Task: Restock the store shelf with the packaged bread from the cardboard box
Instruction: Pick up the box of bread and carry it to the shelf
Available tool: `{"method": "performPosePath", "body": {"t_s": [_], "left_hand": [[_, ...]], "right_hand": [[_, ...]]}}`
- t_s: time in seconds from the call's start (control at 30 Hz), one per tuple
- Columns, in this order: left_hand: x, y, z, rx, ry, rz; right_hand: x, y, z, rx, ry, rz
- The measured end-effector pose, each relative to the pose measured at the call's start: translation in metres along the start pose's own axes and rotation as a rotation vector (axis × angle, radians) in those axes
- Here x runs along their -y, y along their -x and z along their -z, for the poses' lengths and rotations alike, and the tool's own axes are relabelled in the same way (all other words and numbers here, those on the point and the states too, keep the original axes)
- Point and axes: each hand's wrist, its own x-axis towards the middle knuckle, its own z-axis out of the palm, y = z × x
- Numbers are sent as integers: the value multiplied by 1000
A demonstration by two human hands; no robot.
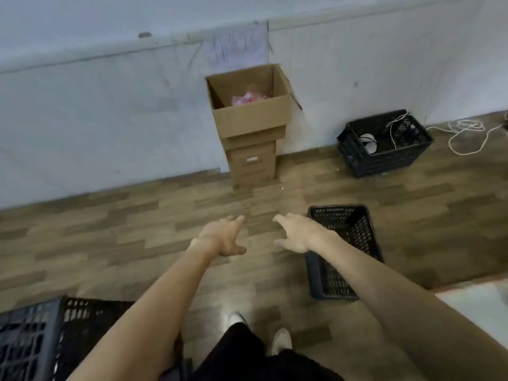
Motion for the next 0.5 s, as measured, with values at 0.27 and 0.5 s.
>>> {"method": "performPosePath", "body": {"t_s": [0.27, 0.5], "left_hand": [[51, -33, -43, 279, 48, -56], [93, -118, 24, 211, 103, -83]], "right_hand": [[-22, -72, 20, 198, 15, -12], [3, -148, 70, 141, -5, -54]]}}
